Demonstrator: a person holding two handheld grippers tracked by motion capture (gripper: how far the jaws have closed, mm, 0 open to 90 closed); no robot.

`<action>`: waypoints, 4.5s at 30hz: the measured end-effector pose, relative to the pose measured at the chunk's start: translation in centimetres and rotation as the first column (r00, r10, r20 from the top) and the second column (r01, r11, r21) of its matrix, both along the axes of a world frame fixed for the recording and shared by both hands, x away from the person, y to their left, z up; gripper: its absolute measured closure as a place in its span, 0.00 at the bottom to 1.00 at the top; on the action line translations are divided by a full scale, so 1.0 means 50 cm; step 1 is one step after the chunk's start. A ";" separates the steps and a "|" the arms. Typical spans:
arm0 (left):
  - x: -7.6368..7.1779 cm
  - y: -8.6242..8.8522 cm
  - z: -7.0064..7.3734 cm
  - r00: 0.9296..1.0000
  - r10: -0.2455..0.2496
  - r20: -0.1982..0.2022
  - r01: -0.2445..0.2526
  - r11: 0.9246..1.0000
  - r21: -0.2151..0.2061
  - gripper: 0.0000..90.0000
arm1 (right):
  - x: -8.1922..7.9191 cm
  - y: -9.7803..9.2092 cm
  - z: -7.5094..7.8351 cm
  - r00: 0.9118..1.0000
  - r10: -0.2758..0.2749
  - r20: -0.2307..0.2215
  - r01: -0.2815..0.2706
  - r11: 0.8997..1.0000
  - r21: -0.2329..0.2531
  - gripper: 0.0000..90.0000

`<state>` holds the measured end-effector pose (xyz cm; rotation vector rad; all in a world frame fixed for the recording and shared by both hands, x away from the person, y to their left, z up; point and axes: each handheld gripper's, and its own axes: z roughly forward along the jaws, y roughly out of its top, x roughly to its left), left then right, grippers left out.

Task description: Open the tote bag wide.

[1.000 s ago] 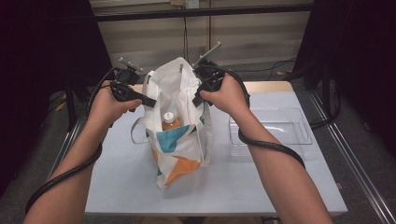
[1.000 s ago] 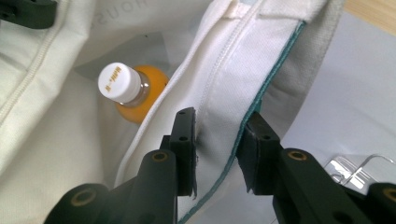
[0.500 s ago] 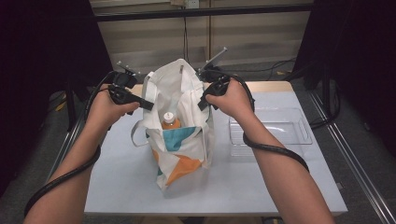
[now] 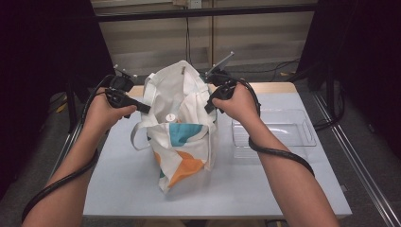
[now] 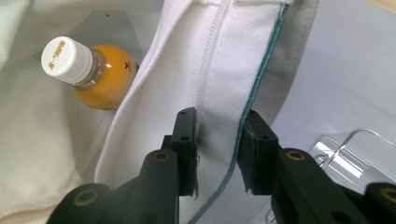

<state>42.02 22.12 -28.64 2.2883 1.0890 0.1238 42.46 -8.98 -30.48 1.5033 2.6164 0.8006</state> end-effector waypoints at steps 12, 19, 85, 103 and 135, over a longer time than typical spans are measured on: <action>-0.003 0.018 -0.018 1.000 0.016 -0.013 -0.016 1.000 0.004 0.87 | -0.003 -0.017 -0.012 1.000 -0.012 -0.014 0.012 1.000 -0.011 0.79; -0.006 0.028 -0.028 1.000 0.018 -0.019 -0.018 1.000 0.007 0.88 | -0.006 -0.026 -0.022 1.000 -0.019 -0.013 0.019 1.000 -0.006 0.79; -0.010 0.052 -0.141 0.996 0.033 -0.085 -0.035 0.999 -0.022 0.90 | -0.019 -0.104 -0.142 0.994 -0.087 -0.070 0.087 0.996 0.003 0.79; -0.019 0.042 -0.116 0.998 0.026 -0.065 -0.027 1.000 -0.011 0.82 | -0.028 -0.090 -0.112 0.998 -0.058 -0.027 0.058 0.998 -0.014 0.74; -0.062 0.023 -0.059 1.000 0.019 0.004 -0.019 0.999 -0.029 0.39 | -0.018 -0.071 -0.037 0.993 -0.079 0.085 0.084 0.995 -0.052 0.53</action>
